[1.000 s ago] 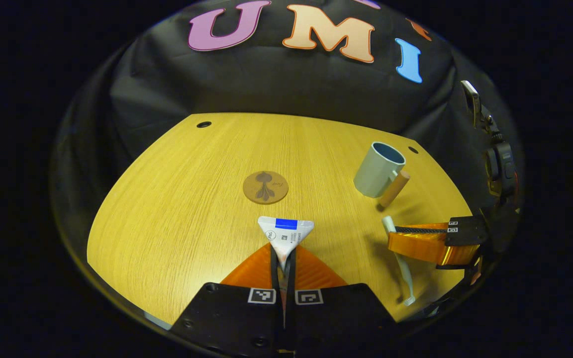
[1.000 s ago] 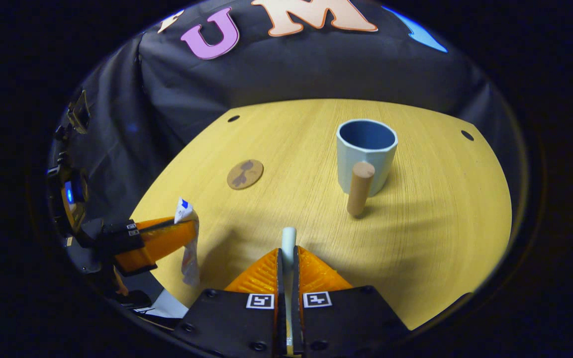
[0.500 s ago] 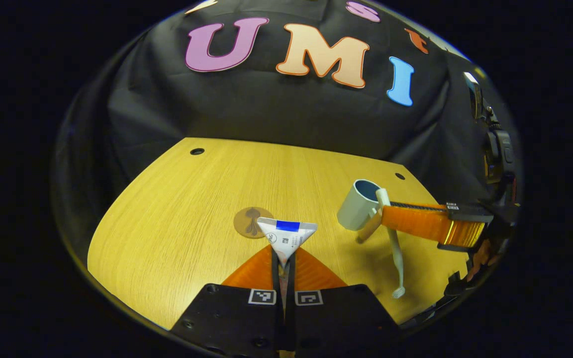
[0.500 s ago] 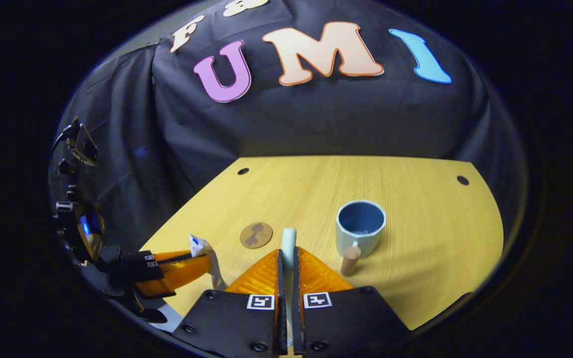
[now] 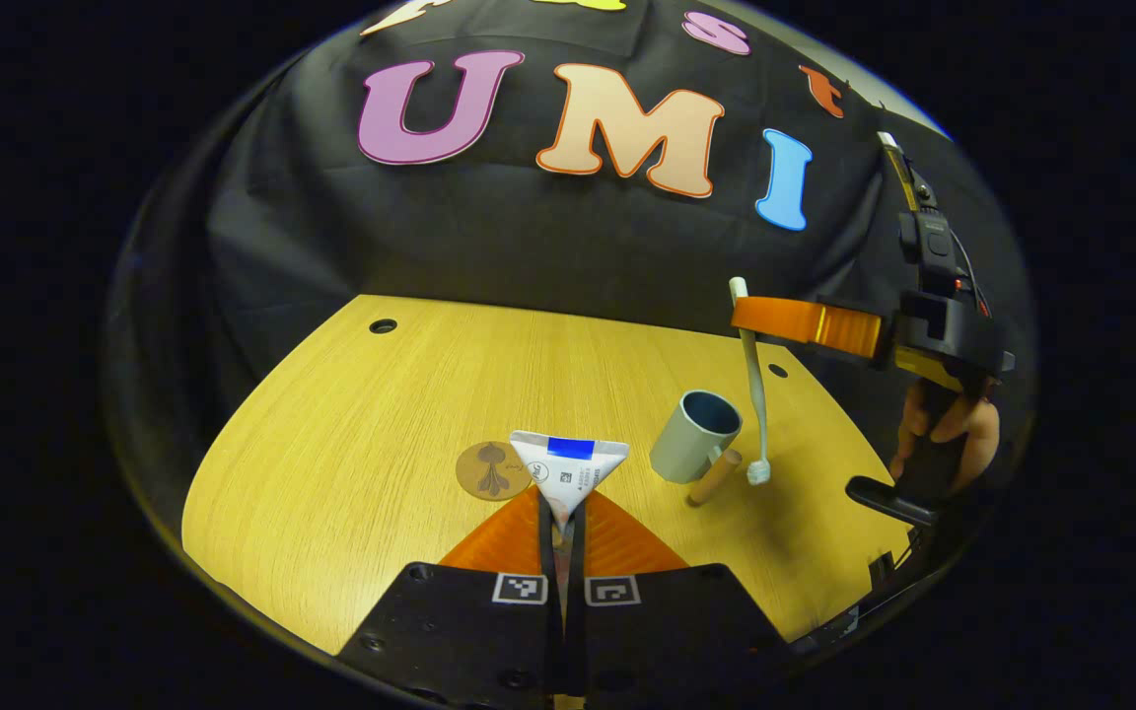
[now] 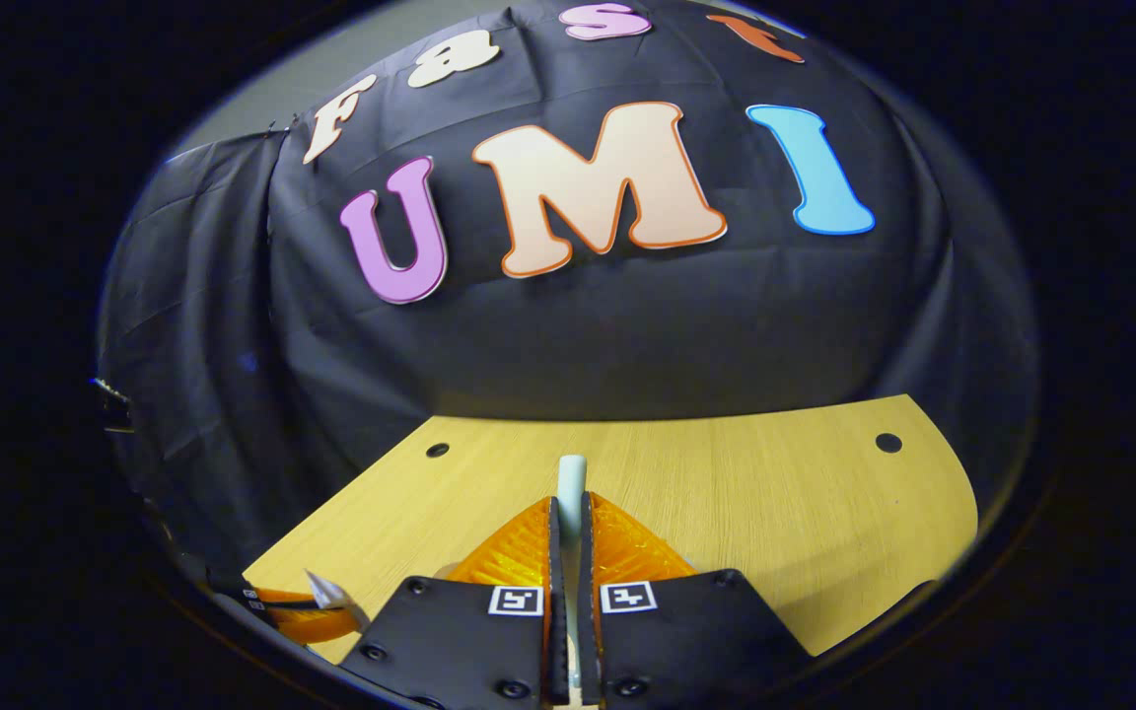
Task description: Put the toothbrush and toothpaste on the desktop into the cup, then pick up the cup and place it on the coaster on the desktop.
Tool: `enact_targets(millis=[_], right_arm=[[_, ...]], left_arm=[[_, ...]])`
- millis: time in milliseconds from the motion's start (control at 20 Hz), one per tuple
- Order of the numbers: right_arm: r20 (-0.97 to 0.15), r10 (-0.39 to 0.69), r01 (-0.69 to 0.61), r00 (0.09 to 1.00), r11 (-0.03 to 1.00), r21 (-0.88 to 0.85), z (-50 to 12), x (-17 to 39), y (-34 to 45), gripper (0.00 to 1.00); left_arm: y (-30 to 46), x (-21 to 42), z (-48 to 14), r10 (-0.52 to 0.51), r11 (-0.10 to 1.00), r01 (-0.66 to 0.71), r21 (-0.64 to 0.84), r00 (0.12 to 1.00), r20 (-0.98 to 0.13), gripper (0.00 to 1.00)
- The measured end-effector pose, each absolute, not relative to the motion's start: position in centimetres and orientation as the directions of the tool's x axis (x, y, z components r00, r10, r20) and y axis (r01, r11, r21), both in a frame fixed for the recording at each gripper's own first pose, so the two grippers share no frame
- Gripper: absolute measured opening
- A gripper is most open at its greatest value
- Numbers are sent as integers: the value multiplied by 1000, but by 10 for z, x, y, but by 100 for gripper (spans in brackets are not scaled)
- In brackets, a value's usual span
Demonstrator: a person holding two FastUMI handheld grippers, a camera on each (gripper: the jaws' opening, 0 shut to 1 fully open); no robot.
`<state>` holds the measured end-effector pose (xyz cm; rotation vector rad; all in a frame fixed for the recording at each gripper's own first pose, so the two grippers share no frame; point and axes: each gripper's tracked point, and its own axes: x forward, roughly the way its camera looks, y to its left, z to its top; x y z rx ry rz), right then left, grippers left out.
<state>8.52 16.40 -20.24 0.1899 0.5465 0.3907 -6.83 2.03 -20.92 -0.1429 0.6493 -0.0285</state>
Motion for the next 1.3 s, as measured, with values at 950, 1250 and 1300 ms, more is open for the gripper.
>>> enact_targets(millis=[950,1250,1300], right_arm=[[-465,303,-228,832,950,213,-249,126,139,55],[-529,293,-228,796,956,187,-266,58,99,99],[-545,294,-227,785,955,190,-271,46,93,99]], left_arm=[[33,-51,-172,-22,993,-47,-111,835,-550,0],[7,-21,-162,-87,992,26,-125,852,-517,0],[2,-15,-160,-100,991,38,-130,854,-510,0]])
